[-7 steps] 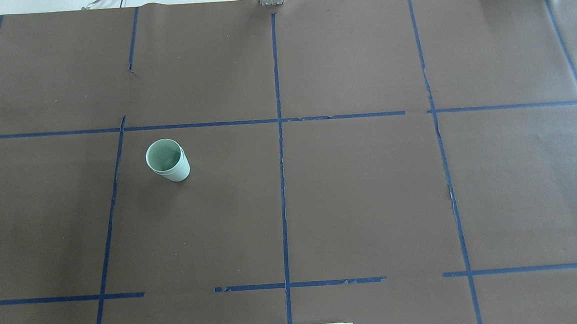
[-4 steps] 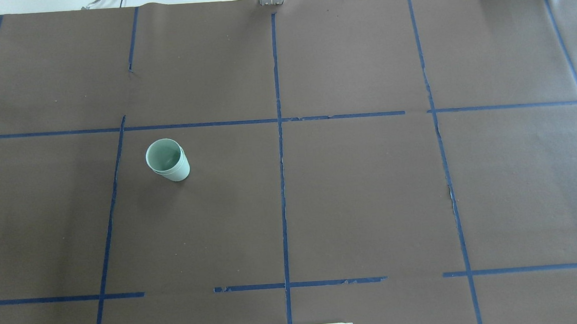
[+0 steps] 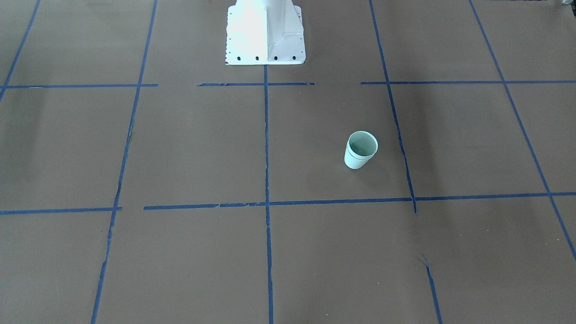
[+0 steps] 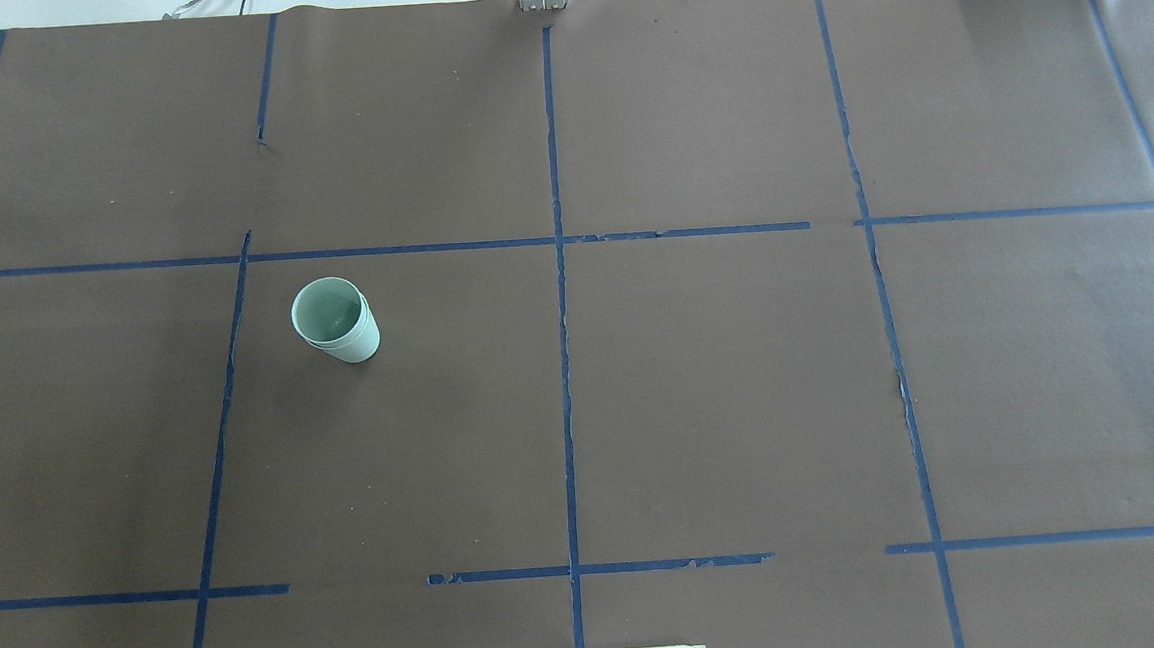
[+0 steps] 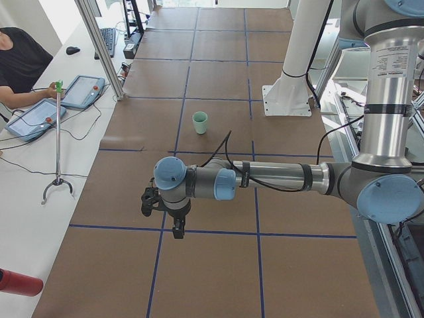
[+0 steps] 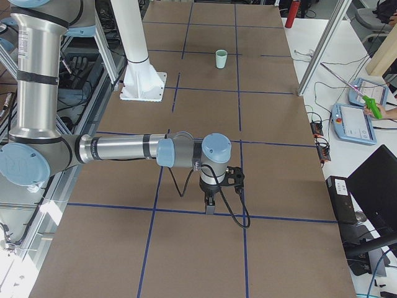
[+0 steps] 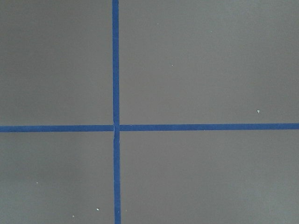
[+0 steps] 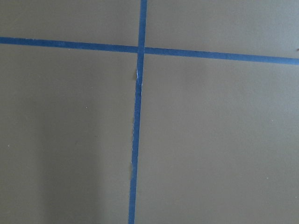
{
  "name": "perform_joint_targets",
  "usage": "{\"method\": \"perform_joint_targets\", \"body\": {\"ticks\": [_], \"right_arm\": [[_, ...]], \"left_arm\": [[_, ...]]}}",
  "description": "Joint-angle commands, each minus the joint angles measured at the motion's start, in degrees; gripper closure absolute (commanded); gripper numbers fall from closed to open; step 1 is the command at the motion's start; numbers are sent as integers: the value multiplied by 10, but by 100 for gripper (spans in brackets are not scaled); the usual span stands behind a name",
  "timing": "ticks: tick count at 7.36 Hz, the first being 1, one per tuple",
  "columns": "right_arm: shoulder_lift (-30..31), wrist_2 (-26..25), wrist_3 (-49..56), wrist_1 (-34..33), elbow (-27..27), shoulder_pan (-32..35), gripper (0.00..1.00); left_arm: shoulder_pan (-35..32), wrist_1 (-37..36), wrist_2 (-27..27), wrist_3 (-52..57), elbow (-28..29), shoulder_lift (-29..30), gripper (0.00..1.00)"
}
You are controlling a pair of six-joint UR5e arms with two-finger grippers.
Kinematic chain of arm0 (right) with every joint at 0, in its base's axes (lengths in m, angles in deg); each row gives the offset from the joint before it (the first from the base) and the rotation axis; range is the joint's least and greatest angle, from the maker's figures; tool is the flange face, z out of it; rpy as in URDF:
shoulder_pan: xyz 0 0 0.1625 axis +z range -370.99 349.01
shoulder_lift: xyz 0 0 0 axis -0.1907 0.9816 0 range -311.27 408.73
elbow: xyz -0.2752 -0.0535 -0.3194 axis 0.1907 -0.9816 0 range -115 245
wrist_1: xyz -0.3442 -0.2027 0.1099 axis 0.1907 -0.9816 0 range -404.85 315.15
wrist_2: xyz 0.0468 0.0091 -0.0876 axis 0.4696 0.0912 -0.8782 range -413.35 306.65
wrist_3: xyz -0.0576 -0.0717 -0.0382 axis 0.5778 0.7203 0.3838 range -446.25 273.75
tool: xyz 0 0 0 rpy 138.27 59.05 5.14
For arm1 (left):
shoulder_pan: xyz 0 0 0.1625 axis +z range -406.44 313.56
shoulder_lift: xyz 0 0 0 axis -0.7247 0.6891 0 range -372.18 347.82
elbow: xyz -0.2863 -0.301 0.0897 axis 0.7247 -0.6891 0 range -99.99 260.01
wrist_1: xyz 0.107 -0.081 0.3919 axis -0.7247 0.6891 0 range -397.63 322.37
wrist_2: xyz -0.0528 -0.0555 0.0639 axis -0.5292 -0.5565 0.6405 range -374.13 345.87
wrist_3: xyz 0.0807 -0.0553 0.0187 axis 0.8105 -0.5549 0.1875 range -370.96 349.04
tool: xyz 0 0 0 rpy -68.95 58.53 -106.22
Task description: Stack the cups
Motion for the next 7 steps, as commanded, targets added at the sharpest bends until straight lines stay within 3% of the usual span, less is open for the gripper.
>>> {"method": "perform_joint_targets", "body": {"ticks": [1, 7], "right_arm": [[0, 0, 0, 0, 0, 0, 0], [0, 0, 0, 0, 1, 0, 0]], "left_arm": [[-1, -7, 2, 0, -5, 4, 0], [-1, -4, 5, 43, -2, 4, 0]]}}
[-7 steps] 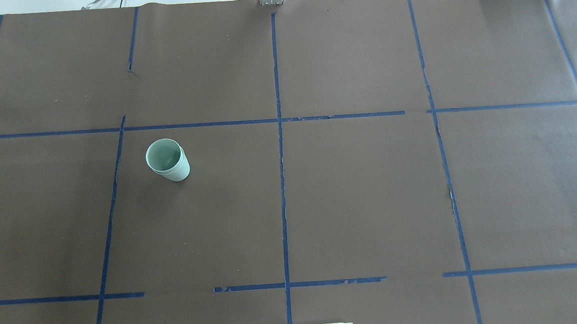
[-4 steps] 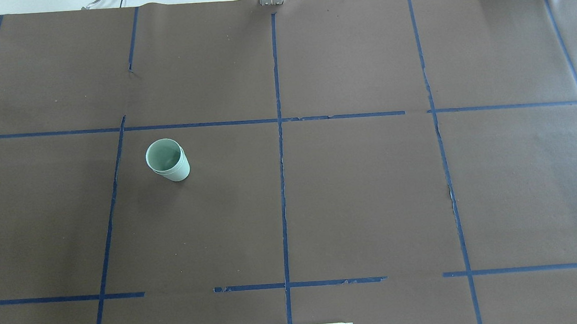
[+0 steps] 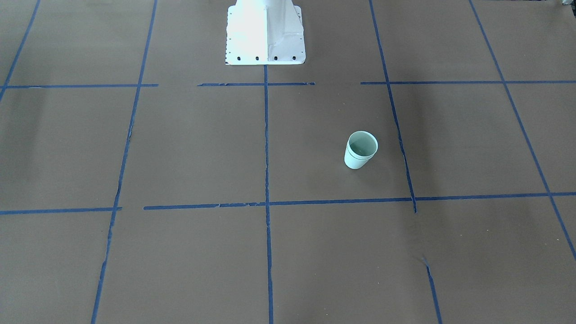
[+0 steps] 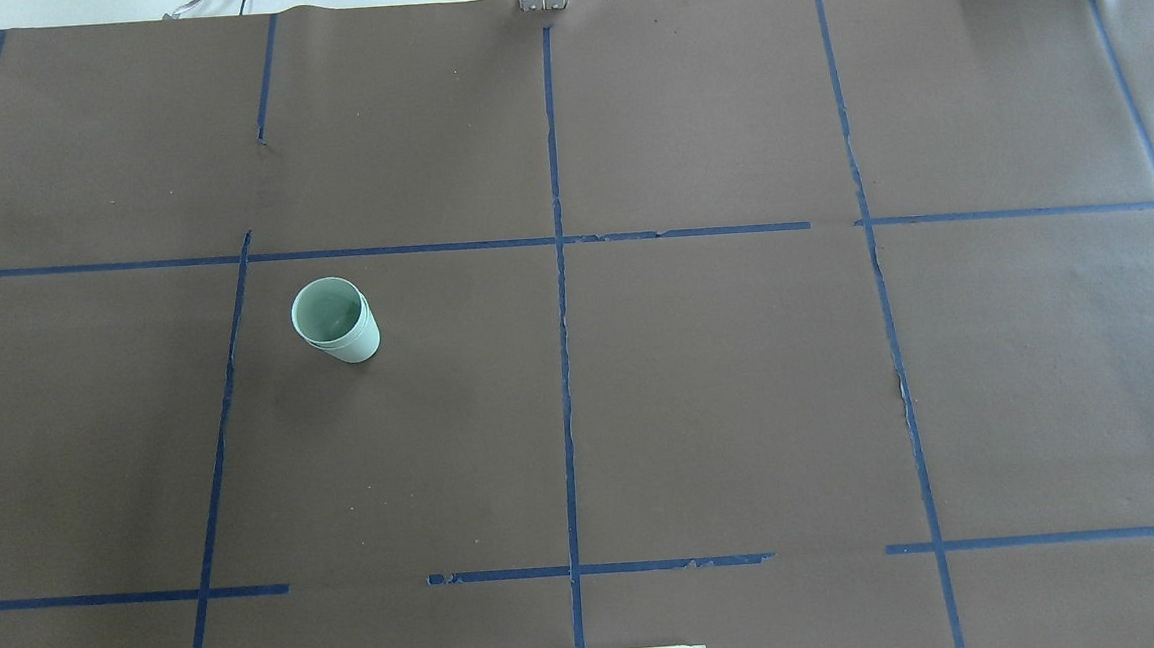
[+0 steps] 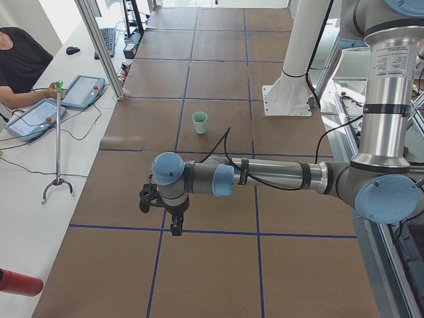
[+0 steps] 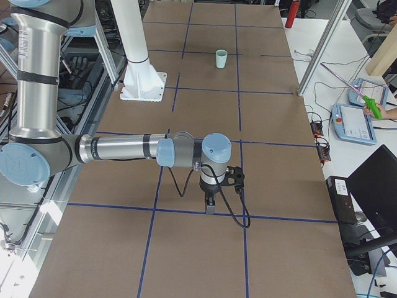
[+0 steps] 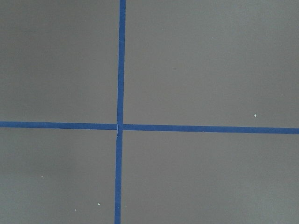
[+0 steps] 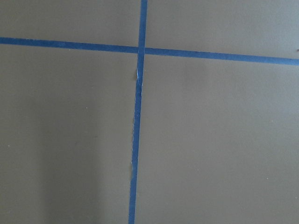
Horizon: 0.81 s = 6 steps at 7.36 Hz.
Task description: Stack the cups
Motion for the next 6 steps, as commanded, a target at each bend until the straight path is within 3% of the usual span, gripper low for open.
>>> {"method": "perform_joint_targets", "body": {"ticks": [1, 6], "right_arm": [[0, 0, 0, -1, 0, 0, 0], [0, 0, 0, 0, 0, 0, 0]], "left_arm": [[0, 0, 0, 38, 3, -1, 0], [0, 3, -4, 39, 7, 0, 0]]}}
